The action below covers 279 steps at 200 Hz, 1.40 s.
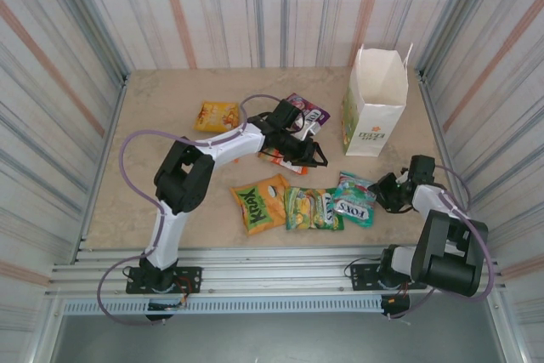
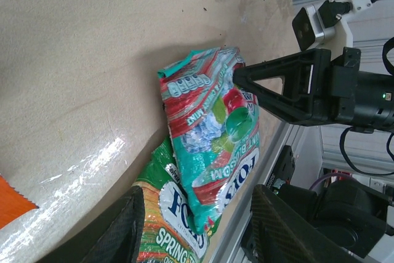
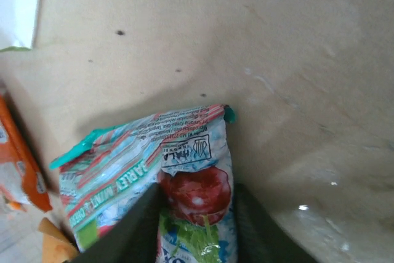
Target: Place the snacks into the paper bag
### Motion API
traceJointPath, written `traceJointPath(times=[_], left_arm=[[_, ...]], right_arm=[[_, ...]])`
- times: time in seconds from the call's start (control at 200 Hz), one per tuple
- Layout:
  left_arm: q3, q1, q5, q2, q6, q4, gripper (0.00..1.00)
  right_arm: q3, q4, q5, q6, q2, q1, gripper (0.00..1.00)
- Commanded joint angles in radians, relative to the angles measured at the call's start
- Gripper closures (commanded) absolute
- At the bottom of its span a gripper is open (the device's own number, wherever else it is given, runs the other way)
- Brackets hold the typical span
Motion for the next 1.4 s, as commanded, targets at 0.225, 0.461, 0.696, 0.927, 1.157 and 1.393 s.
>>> traceJointPath(times=[0.225, 0.461, 0.696, 0.927, 1.157, 1.393], left_arm=[[0.029, 0.015, -0.036, -0.017, 0.024, -0.067, 0.50], [0.019, 0.020, -0.067, -0.080, 0.040, -0.096, 0.49], [0.007, 0.019, -0.082, -0.132, 0.042, -0.106, 0.49], [0.030, 0.019, -0.140, -0.193, 0.079, -0.158, 0.49], [0.043, 0.035, -0.225, -0.265, 0.126, -0.193, 0.49], [0.028, 0.077, -0.263, -0.322, 0.150, -0.215, 0.49]], right_arm=[[0.015, -0.133, 0.037, -0.045, -0.122, -0.004, 1.00], [0.092, -0.287, 0.048, -0.055, -0.342, -0.004, 1.00], [0.287, -0.448, 0.036, -0.082, -0.483, -0.002, 1.00], [0.595, -0.545, 0.061, -0.112, -0.478, 0.003, 1.00], [0.952, -0.553, 0.133, -0.181, -0.316, 0.069, 1.00], [1.219, -0.458, 0.451, -0.294, -0.117, 0.274, 1.00]])
